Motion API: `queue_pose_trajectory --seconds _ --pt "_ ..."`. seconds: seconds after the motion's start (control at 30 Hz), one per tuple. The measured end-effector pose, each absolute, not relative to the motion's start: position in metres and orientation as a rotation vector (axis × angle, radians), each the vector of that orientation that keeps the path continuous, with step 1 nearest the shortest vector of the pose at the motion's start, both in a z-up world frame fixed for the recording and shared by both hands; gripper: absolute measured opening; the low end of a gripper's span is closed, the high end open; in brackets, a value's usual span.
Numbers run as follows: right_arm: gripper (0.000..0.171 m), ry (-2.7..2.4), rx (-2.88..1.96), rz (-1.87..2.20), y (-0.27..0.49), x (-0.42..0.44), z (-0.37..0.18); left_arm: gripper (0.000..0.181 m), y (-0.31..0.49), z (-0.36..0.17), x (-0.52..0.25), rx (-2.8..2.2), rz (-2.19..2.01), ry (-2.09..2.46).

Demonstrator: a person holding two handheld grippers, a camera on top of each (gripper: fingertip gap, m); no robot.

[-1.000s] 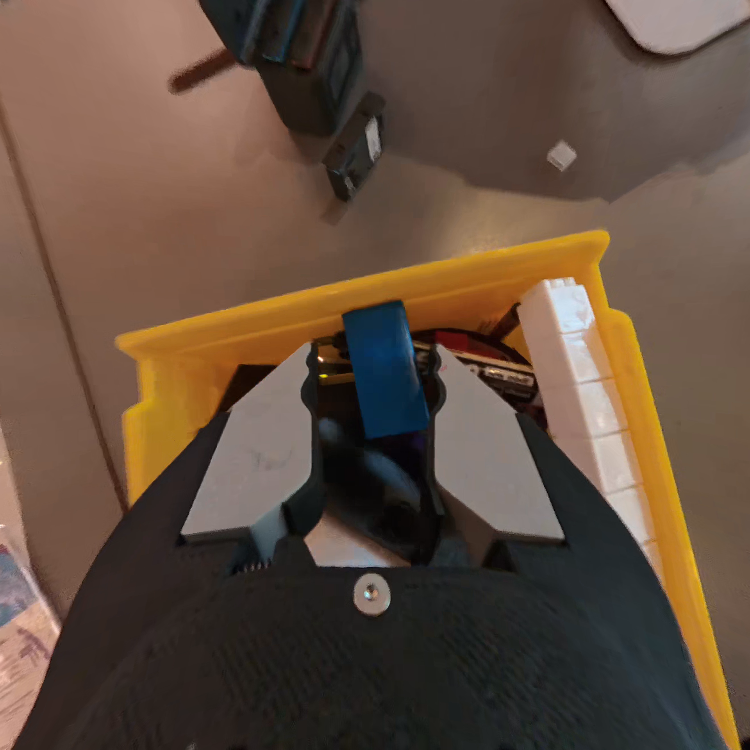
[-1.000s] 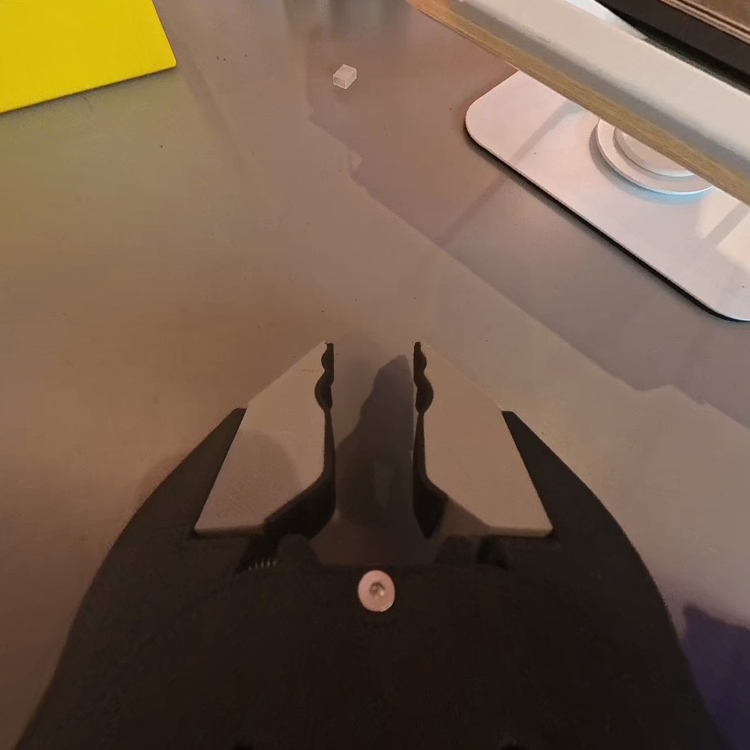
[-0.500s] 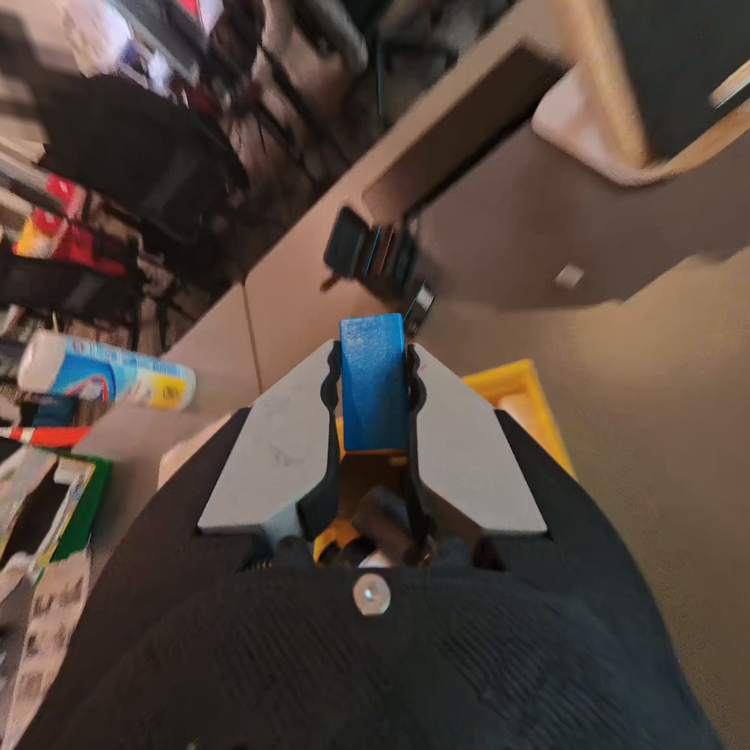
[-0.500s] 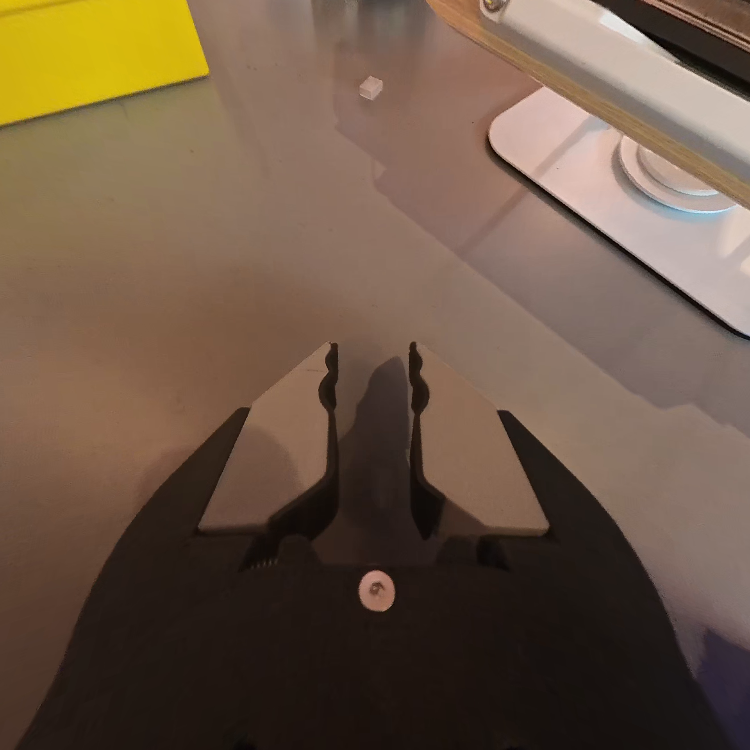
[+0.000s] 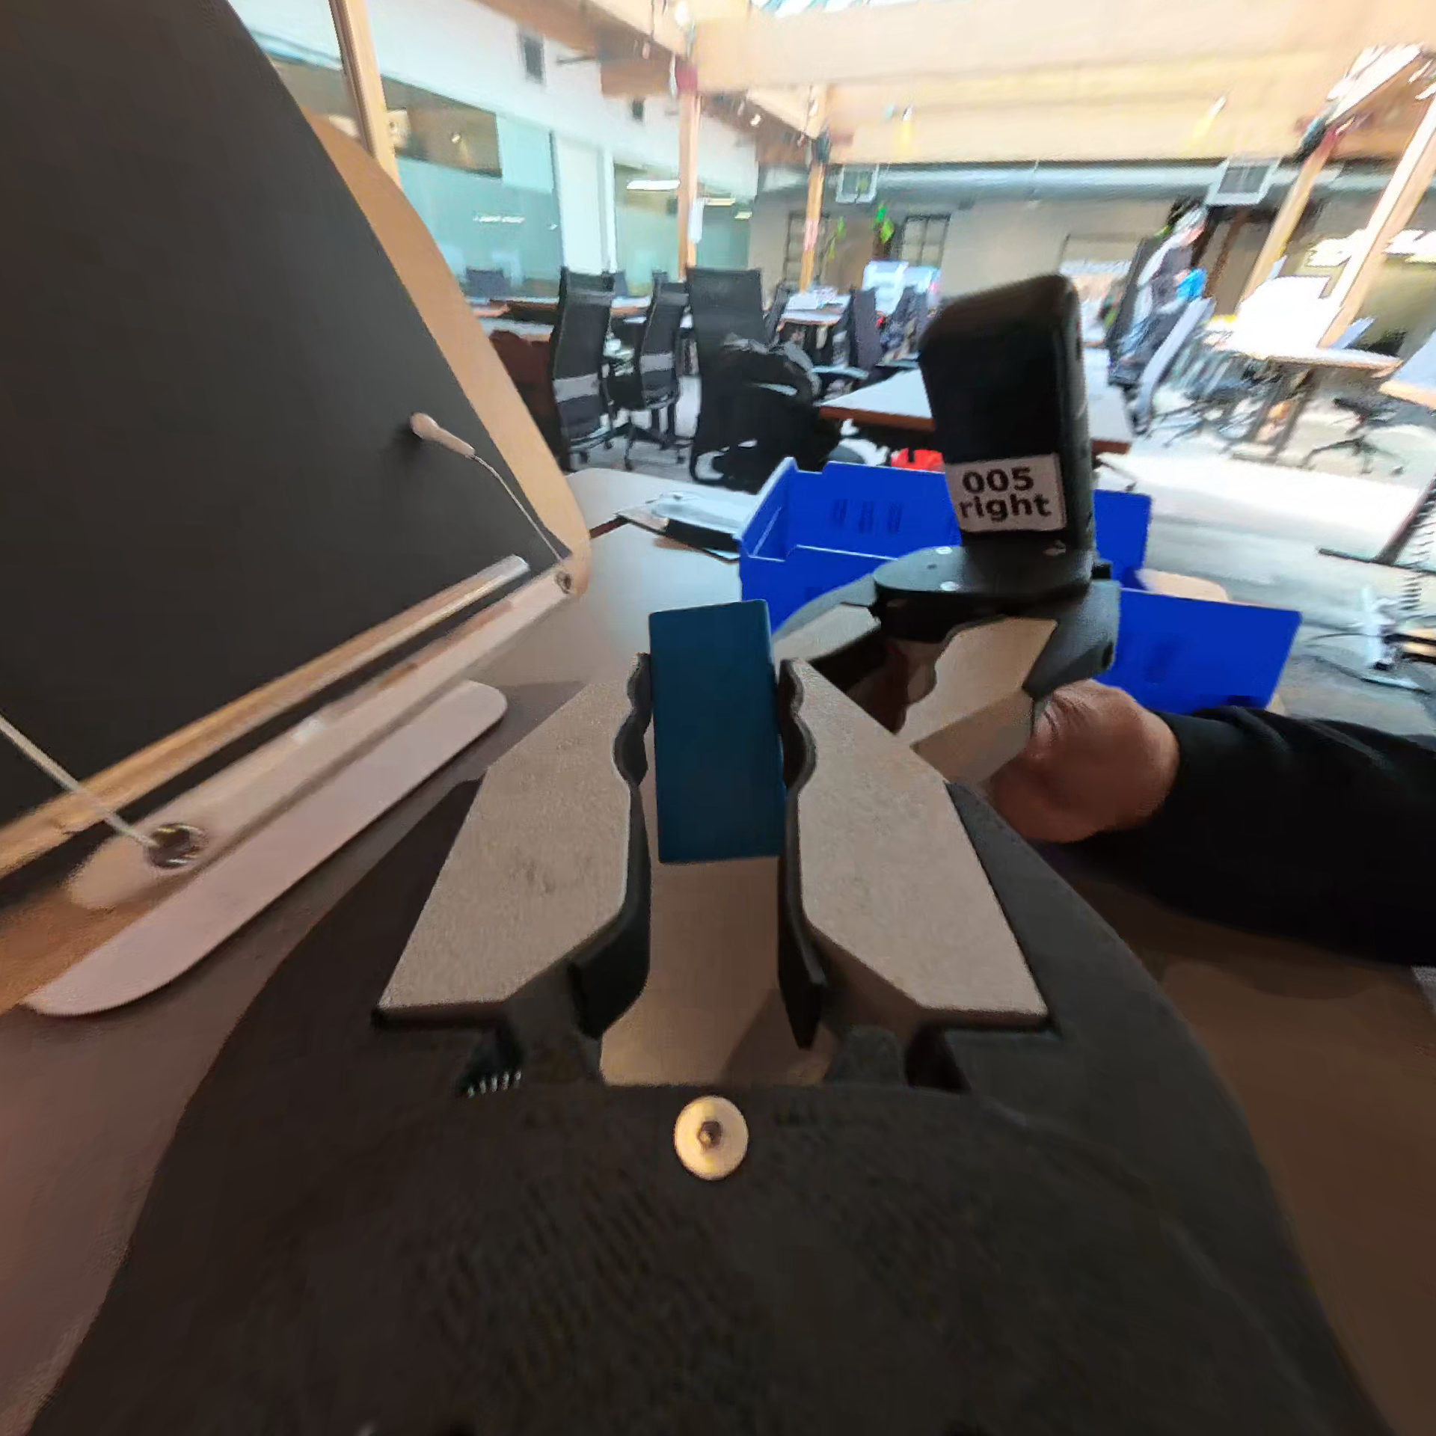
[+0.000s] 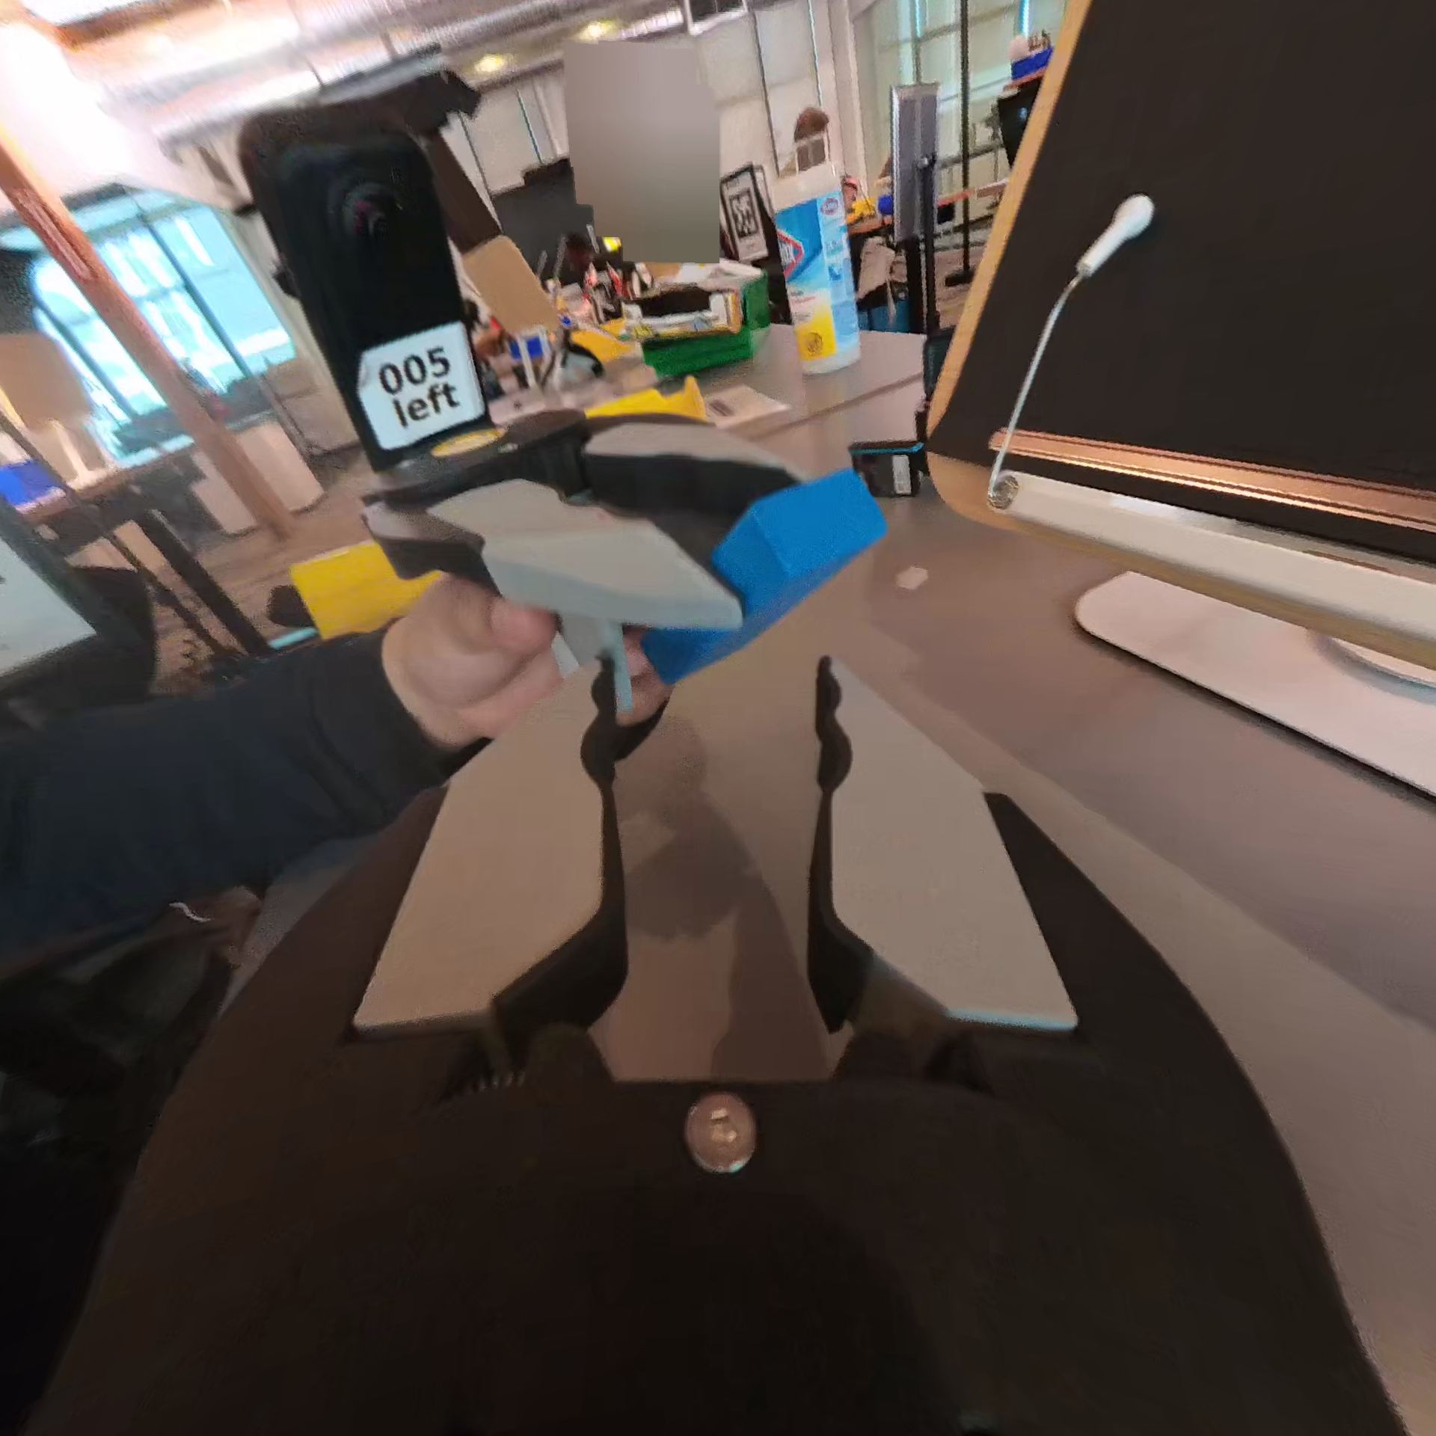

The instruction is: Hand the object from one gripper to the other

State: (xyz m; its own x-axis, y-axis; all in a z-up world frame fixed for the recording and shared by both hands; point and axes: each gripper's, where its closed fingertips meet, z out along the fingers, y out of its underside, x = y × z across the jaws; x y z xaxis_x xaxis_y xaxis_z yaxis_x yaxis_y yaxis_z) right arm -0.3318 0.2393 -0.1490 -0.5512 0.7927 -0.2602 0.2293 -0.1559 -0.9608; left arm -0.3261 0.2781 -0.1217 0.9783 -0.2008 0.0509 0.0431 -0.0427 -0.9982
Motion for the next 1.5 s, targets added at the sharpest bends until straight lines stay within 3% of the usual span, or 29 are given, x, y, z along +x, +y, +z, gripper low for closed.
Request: queue_pose_trajectory --seconds 0.1,0.3,0.5,0.7,1.07,1.2,1.37,1.5 --pt "0.057 -1.718 -1.147 1.676 0.246 -0.334 -0.159 0.030 0.282 -0.133 -0.324 -1.612 -0.305 0.130" --pt "0.049 -1.767 -1.023 1.703 0.235 -0.336 -0.158 0.030 0.276 -0.140 -0.332 -1.623 -0.395 0.111" --pt "0.047 -1.757 -1.053 1.808 0.237 -0.328 -0.151 0.030 0.267 -0.134 -0.341 -1.630 -0.098 0.194" --pt "0.036 -1.712 -1.112 1.816 0.249 -0.324 -0.152 0.030 0.270 -0.150 -0.344 -1.634 0.553 0.459" --pt "0.041 -1.638 -1.167 1.909 0.258 -0.324 -0.146 0.030 0.266 -0.148 -0.325 -1.558 0.646 0.634" --pt "0.017 -1.692 -1.205 1.973 0.250 -0.324 -0.152 0.030 0.268 -0.154 -0.315 -1.579 0.629 0.677" --pt "0.017 -1.730 -1.232 1.928 0.250 -0.325 -0.159 0.030 0.268 -0.159 -0.315 -1.623 0.541 0.642" --pt "0.013 -1.758 -1.222 1.543 0.265 -0.335 -0.175 0.026 0.273 -0.173 -0.323 -1.679 0.542 0.599"
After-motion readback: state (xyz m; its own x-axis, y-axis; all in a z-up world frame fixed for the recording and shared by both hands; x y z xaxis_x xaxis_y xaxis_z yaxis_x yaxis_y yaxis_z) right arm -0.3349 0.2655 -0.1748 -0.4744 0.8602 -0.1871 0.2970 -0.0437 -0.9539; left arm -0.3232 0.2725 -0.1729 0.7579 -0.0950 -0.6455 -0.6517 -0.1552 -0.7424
